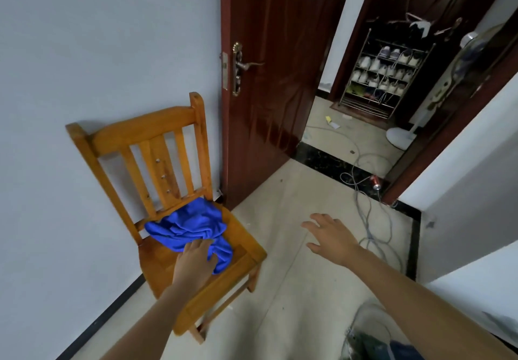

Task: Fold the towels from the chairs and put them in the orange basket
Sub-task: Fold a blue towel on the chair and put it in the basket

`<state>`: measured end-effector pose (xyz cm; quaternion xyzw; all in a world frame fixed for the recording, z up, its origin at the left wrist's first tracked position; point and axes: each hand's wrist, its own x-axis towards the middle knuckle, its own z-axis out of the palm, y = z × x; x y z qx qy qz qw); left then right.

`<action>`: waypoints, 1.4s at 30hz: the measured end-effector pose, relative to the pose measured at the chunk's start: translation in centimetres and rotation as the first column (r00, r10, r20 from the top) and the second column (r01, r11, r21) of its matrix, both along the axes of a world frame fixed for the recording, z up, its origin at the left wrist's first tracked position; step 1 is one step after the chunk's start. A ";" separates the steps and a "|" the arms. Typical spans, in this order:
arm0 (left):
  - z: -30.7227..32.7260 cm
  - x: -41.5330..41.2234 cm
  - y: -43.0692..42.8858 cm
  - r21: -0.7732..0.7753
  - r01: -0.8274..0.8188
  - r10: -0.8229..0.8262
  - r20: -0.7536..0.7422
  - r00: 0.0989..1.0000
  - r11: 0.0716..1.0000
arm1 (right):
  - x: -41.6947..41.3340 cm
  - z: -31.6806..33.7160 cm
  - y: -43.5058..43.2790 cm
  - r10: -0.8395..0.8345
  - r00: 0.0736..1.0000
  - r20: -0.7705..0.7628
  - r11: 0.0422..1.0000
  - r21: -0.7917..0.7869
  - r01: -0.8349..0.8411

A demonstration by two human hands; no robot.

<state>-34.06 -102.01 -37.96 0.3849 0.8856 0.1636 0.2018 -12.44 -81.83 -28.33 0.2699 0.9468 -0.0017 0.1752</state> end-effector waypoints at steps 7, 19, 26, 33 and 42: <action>-1.8 -1.2 8.9 -0.049 -0.099 0.098 -0.017 0.995 0.994 | -1.9 -1.2 12.6 0.073 0.997 -0.027 0.997 0.006 -0.073; -2.7 3.9 21.6 -0.065 -0.535 0.538 0.042 0.842 0.843 | -9.9 -2.6 28.9 0.505 0.862 -0.043 0.861 -0.040 -0.507; -4.1 5.1 19.5 -0.138 -0.757 0.768 0.056 0.638 0.639 | -16.1 -5.7 28.6 0.696 0.714 -0.076 0.707 -0.103 -0.700; -6.9 1.8 18.9 -0.168 -0.873 0.889 0.072 0.453 0.458 | -26.2 -7.6 28.1 0.850 0.525 -0.038 0.520 -0.100 -0.848; -8.4 -3.5 21.6 -0.254 -0.919 0.953 0.113 0.280 0.300 | -35.9 -10.5 26.8 0.945 0.326 0.032 0.326 -0.179 -0.928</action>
